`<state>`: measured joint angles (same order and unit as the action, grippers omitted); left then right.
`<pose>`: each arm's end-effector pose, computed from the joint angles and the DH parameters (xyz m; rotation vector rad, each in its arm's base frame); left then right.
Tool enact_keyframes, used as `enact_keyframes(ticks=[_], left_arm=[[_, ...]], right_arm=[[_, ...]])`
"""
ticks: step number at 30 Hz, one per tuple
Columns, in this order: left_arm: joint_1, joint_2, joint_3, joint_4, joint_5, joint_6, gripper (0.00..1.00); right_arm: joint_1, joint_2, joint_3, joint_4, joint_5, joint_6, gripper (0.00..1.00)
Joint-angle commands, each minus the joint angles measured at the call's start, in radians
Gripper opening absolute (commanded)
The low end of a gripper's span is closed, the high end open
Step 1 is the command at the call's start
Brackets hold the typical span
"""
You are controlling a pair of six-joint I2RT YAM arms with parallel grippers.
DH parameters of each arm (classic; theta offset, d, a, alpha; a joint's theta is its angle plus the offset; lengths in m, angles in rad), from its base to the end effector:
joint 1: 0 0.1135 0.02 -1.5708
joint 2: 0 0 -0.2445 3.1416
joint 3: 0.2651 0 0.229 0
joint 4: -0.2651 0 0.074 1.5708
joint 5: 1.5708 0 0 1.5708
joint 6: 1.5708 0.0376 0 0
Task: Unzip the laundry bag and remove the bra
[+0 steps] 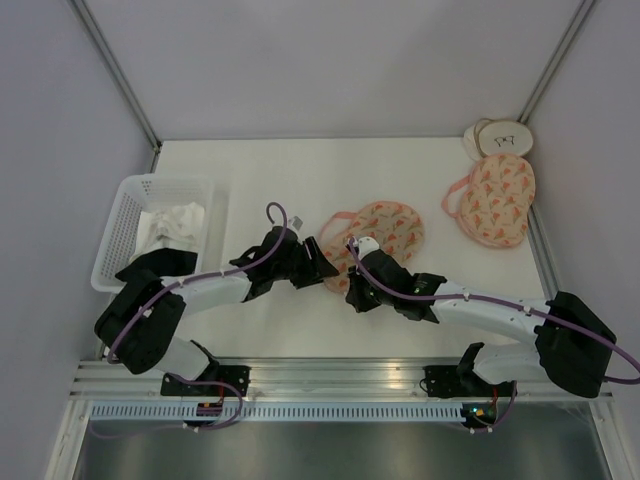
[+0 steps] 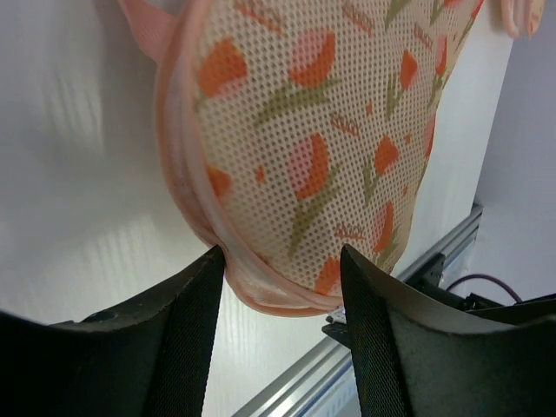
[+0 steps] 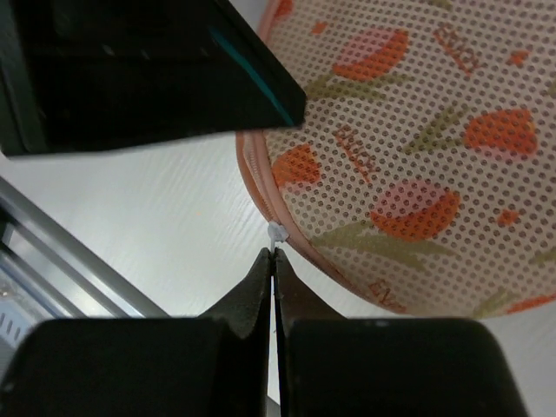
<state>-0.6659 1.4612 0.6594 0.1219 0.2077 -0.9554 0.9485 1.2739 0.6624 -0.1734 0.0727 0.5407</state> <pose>0.2124 -0.1767 0.1698 -0.2349 2.4645 -1.0332 0.1437 0.1957 0.1908 -0.4591 2.4023 0.6215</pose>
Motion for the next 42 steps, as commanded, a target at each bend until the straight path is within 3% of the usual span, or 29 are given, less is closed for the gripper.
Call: enact_keyframes(ticks=[1, 6, 9, 10, 11, 24, 30, 36, 38, 42], left_arm=[[-0.060, -0.015, -0.049, 0.146, -0.020, -0.146, 0.61], [-0.097, 0.062, -0.031, 0.212, 0.013, -0.175, 0.55], [-0.100, 0.090, -0.030, 0.243, 0.030, -0.180, 0.27], [-0.100, 0.091, -0.033, 0.236, 0.024, -0.181, 0.07], [-0.100, 0.088, -0.037, 0.234, 0.018, -0.180, 0.02], [-0.066, -0.053, -0.037, 0.000, -0.235, -0.125, 0.02], [-0.061, -0.133, -0.089, -0.021, -0.246, -0.161, 0.02], [-0.086, -0.206, -0.181, -0.005, -0.212, -0.238, 0.02], [-0.116, -0.226, -0.210, -0.005, -0.185, -0.259, 0.06], [-0.188, -0.306, -0.242, -0.021, -0.203, -0.281, 0.38]], right_arm=[[-0.001, 0.019, 0.037, 0.100, -0.137, -0.042, 0.00], [-0.001, 0.022, 0.028, 0.117, -0.140, -0.041, 0.00], [-0.001, 0.018, 0.019, 0.104, -0.131, -0.039, 0.01], [-0.001, 0.016, 0.017, 0.086, -0.122, -0.042, 0.00], [-0.001, 0.015, 0.017, 0.077, -0.120, -0.042, 0.00], [0.001, -0.093, -0.061, -0.089, -0.048, -0.012, 0.00], [0.001, -0.104, -0.052, -0.182, 0.045, 0.001, 0.00], [0.001, -0.028, 0.008, -0.297, 0.246, 0.047, 0.00], [-0.004, 0.005, 0.017, -0.322, 0.306, 0.059, 0.00], [-0.031, 0.044, 0.042, -0.374, 0.361, 0.111, 0.00]])
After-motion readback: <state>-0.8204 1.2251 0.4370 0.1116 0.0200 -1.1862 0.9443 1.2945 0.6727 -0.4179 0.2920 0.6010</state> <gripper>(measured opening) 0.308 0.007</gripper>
